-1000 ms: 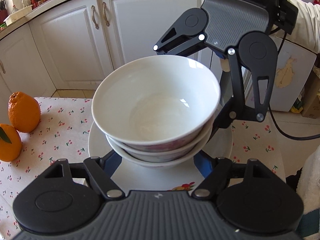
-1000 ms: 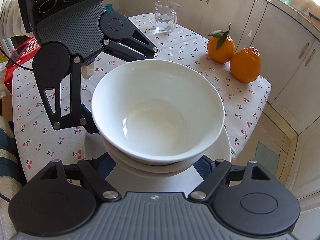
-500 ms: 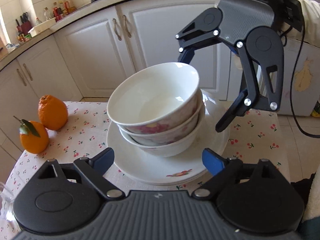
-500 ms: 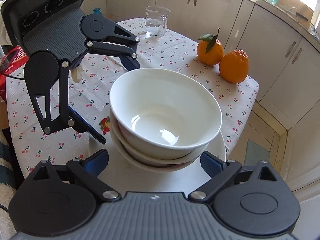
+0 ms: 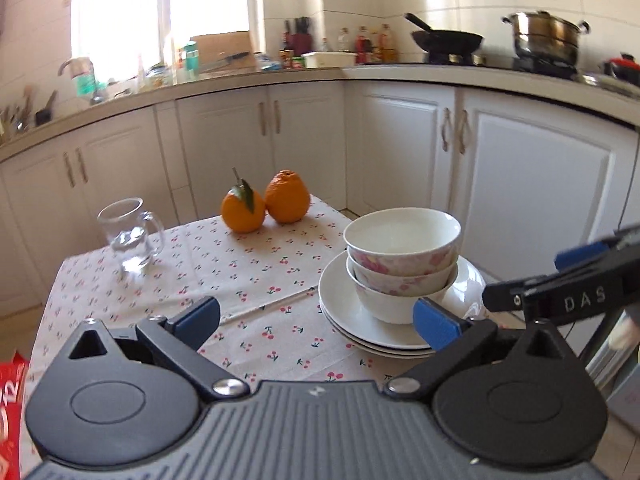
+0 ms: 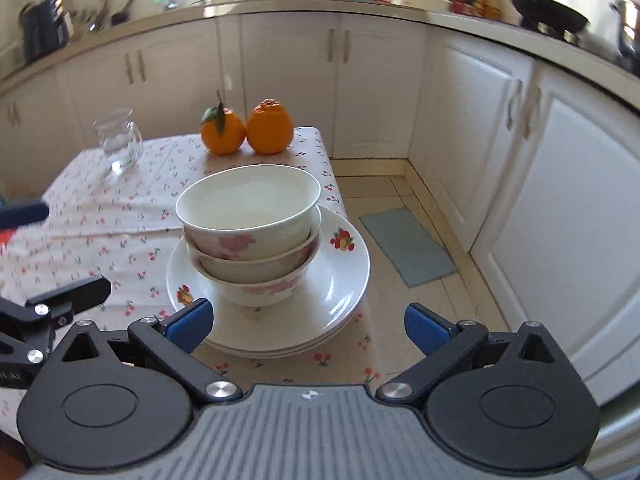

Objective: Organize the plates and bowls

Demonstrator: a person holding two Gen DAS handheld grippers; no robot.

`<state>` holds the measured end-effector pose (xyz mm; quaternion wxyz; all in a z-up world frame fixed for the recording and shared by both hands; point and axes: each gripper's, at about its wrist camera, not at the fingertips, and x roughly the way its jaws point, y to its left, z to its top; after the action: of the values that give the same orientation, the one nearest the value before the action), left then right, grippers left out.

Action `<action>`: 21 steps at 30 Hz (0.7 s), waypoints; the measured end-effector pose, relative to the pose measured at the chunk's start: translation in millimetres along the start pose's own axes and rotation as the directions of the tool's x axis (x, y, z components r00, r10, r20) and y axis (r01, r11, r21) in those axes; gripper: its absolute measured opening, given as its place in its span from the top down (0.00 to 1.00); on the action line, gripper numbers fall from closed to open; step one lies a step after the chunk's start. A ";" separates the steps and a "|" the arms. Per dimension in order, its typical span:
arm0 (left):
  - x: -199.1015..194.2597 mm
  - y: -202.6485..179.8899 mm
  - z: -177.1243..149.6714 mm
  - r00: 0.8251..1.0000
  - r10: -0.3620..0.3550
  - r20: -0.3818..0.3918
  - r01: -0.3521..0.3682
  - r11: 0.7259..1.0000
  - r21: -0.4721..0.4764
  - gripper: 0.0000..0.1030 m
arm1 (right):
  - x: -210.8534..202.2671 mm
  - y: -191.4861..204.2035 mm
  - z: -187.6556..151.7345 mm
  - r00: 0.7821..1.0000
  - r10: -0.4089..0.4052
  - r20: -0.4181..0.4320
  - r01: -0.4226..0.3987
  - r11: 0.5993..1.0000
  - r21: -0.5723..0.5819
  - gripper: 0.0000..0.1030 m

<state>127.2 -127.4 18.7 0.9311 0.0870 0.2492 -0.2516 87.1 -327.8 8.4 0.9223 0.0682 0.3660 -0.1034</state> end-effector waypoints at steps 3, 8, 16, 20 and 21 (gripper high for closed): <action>-14.9 1.8 -0.3 0.998 0.053 -0.028 -0.055 0.997 -0.056 0.00 | -24.3 10.6 -13.0 0.997 -0.052 0.049 0.050 0.998 0.028 0.00; -34.6 0.1 -5.1 0.993 0.111 -0.046 -0.114 0.992 -0.055 0.00 | -50.8 24.4 -24.8 0.991 -0.095 0.089 0.095 0.995 0.006 0.00; -45.8 -5.6 -10.1 0.991 0.124 -0.051 -0.127 0.990 -0.065 0.01 | -70.5 34.9 -34.8 0.984 -0.127 0.129 0.129 0.992 -0.010 0.00; -48.8 -8.1 -11.3 0.990 0.131 -0.052 -0.135 0.989 -0.065 0.01 | -73.4 35.6 -36.1 0.982 -0.132 0.134 0.134 0.991 -0.011 0.00; -49.3 -8.7 -11.7 0.990 0.132 -0.052 -0.135 0.989 -0.064 0.01 | -74.4 35.4 -36.3 0.982 -0.133 0.135 0.136 0.991 -0.009 0.00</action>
<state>80.8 -110.5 33.3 0.9421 0.0779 0.2732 -0.1779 18.8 -275.7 35.3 0.9364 0.0278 0.3077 -0.1666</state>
